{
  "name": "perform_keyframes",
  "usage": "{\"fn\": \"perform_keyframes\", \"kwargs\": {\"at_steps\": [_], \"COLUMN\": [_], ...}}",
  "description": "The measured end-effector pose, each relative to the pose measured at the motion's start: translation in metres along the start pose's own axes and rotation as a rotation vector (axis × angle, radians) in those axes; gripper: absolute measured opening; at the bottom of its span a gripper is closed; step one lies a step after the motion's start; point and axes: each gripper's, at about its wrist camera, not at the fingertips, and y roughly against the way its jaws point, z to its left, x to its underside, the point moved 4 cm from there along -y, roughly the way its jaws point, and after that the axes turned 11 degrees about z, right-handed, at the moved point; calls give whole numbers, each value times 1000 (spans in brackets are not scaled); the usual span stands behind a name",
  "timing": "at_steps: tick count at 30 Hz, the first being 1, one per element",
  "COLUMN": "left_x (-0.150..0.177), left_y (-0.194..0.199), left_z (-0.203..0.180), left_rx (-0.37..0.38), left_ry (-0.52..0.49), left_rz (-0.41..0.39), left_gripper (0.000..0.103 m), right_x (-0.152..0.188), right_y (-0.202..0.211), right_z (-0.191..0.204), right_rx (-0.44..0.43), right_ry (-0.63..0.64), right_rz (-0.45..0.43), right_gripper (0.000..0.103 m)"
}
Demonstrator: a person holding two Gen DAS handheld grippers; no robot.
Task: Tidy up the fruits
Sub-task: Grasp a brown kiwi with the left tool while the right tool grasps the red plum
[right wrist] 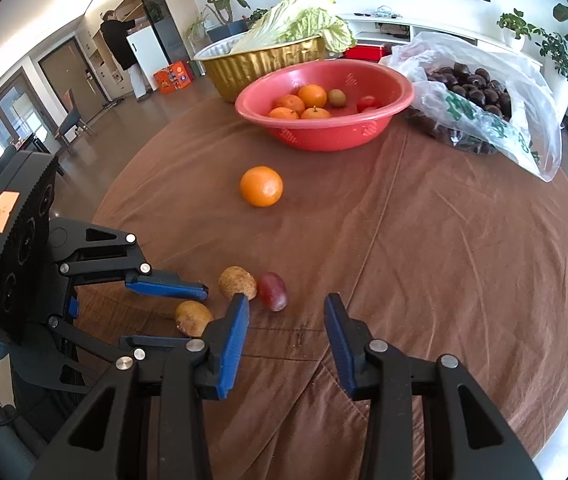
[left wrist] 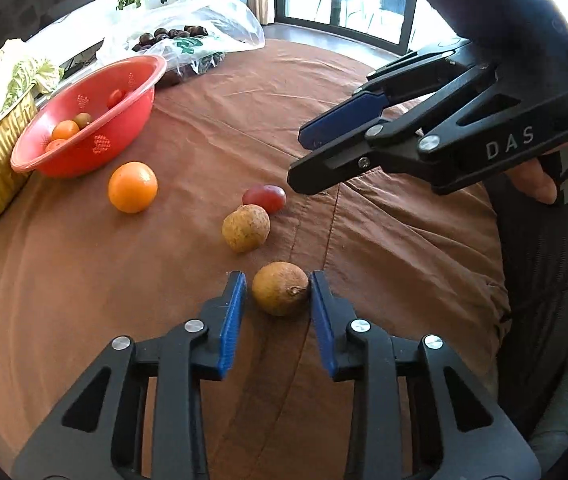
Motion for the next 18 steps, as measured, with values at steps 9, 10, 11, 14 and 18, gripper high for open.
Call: {"fn": "perform_keyframes", "kwargs": {"at_steps": [9, 10, 11, 14, 18], "left_x": [15, 17, 17, 20, 14], "left_y": [26, 28, 29, 31, 24], "left_z": [32, 36, 37, 38, 29], "left_rx": [7, 6, 1, 8, 20], "left_ry": [91, 101, 104, 105, 82], "left_rz": [-45, -48, -51, -53, -48], "left_gripper": [30, 30, 30, 30, 30], "right_x": [-6, -7, -9, -13, -13], "right_y": [-6, -8, -10, -18, -21], "right_z": [22, 26, 30, 38, 40], "right_rx": [13, 17, 22, 50, 68], "right_ry": [81, 95, 108, 146, 160], "right_rz": [16, 19, 23, 39, 49], "right_gripper": [41, 41, 41, 39, 39]}}
